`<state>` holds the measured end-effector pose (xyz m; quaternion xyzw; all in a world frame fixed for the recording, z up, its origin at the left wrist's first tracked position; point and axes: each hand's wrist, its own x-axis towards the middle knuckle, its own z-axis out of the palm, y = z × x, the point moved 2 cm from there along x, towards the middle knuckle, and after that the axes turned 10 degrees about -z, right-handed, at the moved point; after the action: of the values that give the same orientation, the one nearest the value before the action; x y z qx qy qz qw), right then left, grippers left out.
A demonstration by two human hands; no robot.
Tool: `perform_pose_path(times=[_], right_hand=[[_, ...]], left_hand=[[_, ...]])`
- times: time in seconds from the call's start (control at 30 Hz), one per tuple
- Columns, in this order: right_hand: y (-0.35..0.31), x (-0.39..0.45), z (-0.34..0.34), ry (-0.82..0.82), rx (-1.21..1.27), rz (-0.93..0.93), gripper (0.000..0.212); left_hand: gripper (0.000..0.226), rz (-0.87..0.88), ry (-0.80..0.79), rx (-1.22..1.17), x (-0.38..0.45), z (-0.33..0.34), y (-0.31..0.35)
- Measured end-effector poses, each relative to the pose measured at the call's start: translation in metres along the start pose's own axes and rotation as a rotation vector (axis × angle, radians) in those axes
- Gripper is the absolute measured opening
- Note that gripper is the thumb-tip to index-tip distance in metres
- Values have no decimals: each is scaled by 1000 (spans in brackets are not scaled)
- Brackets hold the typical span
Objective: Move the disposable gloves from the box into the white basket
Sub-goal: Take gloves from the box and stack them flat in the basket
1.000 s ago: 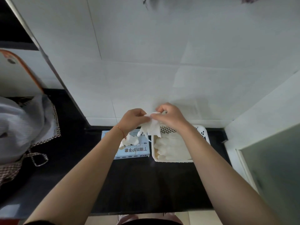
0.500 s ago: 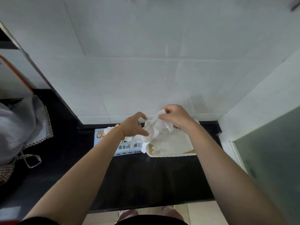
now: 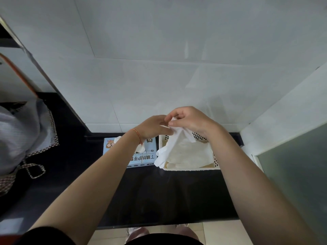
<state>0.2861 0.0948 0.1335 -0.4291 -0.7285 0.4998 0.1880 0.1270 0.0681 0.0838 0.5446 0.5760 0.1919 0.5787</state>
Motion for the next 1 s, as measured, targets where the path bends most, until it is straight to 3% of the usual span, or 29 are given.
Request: perform_pose_path(times=[0.07,0.23,0.43,0.6,0.8,0.9,1.0], right_hand=[[-2,1,-1,13,10,-11,19],[3,-3,-12,12,-6,70,26],[5,-6,-26,258,-16,111,13],[2,0,-23,416,-59,57,7],[13,2,-17,494,-62,96,13],[25,-2,-13,529,78,229,13],[46,-9,-5,506,400,360,13]], left_hand=[[32,-24,18,34,0,1,1],[21,-3,235,-58,0,-12,-4],[41,12,229,212,-1,-14,-2],[29,-118,173,198,1,-6,-13],[51,-175,79,-61,2,-3,-41],[48,-147,2,-335,-4,-20,-44],[45,-155,-44,-483,2,-36,-41]])
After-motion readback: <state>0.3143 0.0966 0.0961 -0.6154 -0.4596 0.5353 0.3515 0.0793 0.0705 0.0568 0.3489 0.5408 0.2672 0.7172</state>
